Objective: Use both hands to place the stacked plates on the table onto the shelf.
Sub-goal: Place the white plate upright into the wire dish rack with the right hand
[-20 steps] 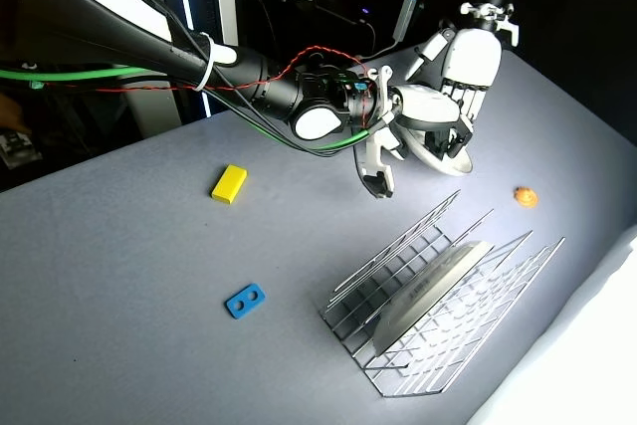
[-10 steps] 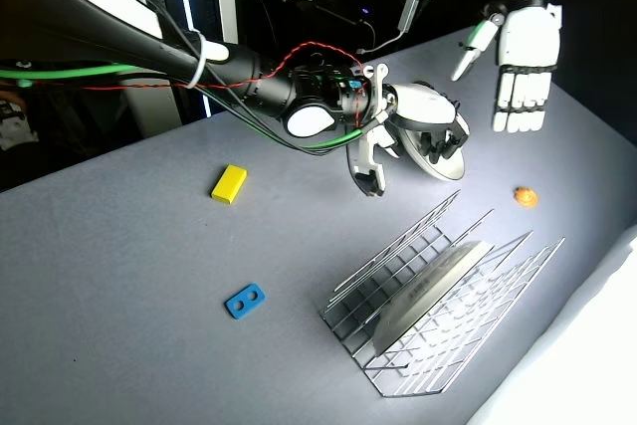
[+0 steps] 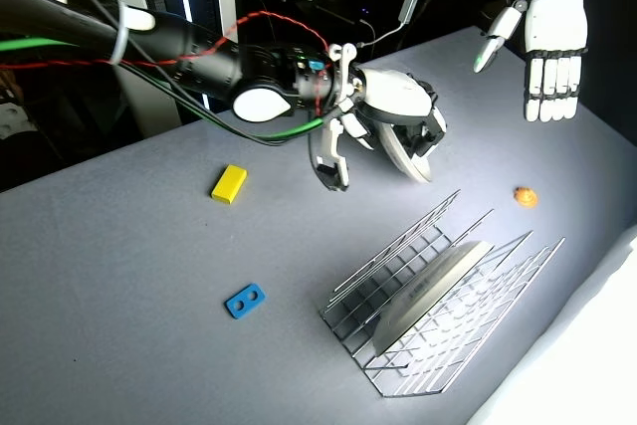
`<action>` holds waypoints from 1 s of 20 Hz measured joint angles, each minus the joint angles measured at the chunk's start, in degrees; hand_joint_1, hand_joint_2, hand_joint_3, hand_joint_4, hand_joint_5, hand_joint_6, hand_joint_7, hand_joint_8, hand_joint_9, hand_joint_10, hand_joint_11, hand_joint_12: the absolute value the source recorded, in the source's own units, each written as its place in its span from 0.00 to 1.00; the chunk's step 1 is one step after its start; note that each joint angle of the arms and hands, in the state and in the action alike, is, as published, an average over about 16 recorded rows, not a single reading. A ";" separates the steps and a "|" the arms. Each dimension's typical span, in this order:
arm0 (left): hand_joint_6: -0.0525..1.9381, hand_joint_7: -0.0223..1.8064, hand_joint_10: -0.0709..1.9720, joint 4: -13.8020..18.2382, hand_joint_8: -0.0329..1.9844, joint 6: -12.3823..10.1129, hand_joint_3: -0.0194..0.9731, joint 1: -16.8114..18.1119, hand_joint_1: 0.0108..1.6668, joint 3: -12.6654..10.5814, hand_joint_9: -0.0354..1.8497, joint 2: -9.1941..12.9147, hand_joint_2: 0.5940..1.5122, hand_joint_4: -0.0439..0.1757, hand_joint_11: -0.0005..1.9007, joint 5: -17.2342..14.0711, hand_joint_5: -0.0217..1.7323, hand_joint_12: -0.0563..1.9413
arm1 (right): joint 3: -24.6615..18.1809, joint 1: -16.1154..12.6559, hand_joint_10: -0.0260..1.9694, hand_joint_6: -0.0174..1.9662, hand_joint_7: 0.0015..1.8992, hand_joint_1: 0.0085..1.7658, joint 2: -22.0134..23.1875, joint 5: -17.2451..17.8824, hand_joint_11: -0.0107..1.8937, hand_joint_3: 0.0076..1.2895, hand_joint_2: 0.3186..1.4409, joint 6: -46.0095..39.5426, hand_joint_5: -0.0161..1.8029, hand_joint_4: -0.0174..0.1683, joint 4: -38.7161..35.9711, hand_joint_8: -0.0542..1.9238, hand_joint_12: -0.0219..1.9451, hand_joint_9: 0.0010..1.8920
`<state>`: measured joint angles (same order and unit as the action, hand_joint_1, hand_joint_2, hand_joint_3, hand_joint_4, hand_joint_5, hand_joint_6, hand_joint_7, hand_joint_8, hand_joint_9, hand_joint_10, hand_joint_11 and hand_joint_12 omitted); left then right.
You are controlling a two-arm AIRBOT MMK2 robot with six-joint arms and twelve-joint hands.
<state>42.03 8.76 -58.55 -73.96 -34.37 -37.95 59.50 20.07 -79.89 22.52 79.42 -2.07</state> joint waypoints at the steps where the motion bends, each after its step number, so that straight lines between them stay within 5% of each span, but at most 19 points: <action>1: 0.03 0.03 0.04 0.01 0.02 0.06 0.02 0.10 0.00 -0.11 0.03 0.09 0.65 0.19 0.01 -0.22 0.02 0.03 | -1.21 -0.39 0.12 0.41 0.56 0.67 1.25 -0.16 0.33 0.00 0.57 0.00 0.54 0.24 0.50 0.43 0.68 0.60; 10: 0.03 0.03 0.04 2.99 0.02 0.87 0.02 0.58 0.00 -1.46 0.03 0.37 0.64 0.19 0.01 -5.10 0.03 0.03 | -10.20 -5.61 0.13 0.47 0.57 0.68 11.66 -1.87 0.33 0.00 0.58 -0.01 0.56 0.25 5.38 0.44 0.68 0.60; 20: 0.03 0.03 0.04 14.48 0.02 1.91 0.02 1.54 0.00 -1.87 0.03 0.38 0.64 0.19 0.01 -17.72 0.03 0.03 | -13.87 -12.72 0.12 0.48 0.57 0.68 19.86 -4.76 0.33 0.00 0.58 -4.69 0.56 0.24 13.74 0.44 0.67 0.60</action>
<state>56.51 10.68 -57.00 -75.83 -33.99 -55.67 45.63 7.35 -60.03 17.76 74.74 11.67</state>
